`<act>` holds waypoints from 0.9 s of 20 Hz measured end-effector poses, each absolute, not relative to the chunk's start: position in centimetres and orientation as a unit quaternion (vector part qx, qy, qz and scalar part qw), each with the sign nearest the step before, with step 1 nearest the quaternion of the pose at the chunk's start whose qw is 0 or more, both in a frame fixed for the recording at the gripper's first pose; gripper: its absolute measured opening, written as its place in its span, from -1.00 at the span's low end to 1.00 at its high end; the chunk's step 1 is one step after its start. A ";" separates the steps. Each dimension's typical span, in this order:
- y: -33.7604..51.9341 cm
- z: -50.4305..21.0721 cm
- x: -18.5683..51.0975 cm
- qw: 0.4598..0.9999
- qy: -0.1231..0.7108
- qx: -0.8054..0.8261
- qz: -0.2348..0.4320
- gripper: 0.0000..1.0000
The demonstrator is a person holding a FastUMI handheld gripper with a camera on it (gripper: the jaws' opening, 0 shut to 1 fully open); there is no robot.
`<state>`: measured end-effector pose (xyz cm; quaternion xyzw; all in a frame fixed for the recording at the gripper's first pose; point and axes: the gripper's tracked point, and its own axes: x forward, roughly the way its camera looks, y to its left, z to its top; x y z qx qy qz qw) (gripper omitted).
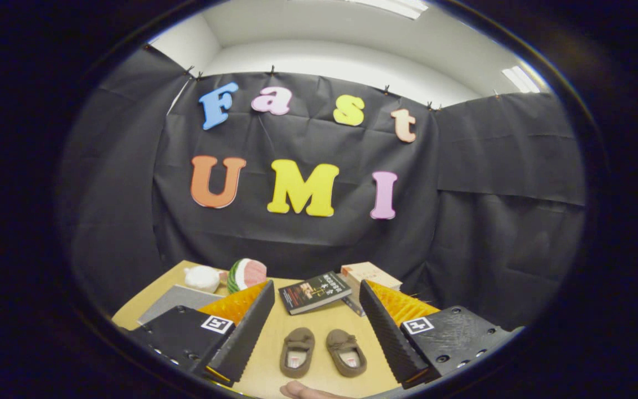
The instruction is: Open the storage box then place both shoes into the box .Put the left shoe in first, then the right shoe, with the right side of both shoes facing outward in a uniform manner.
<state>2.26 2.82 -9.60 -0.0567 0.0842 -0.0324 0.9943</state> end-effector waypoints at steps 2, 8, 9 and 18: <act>3.3 -11.8 3.9 0.993 0.103 -0.056 -0.016 0.91; 6.8 -18.4 7.9 0.985 0.161 -0.034 0.050 0.91; 7.3 -19.7 8.5 0.983 0.171 -0.031 0.061 0.91; 14.1 -28.5 12.0 0.935 0.299 0.062 0.181 0.92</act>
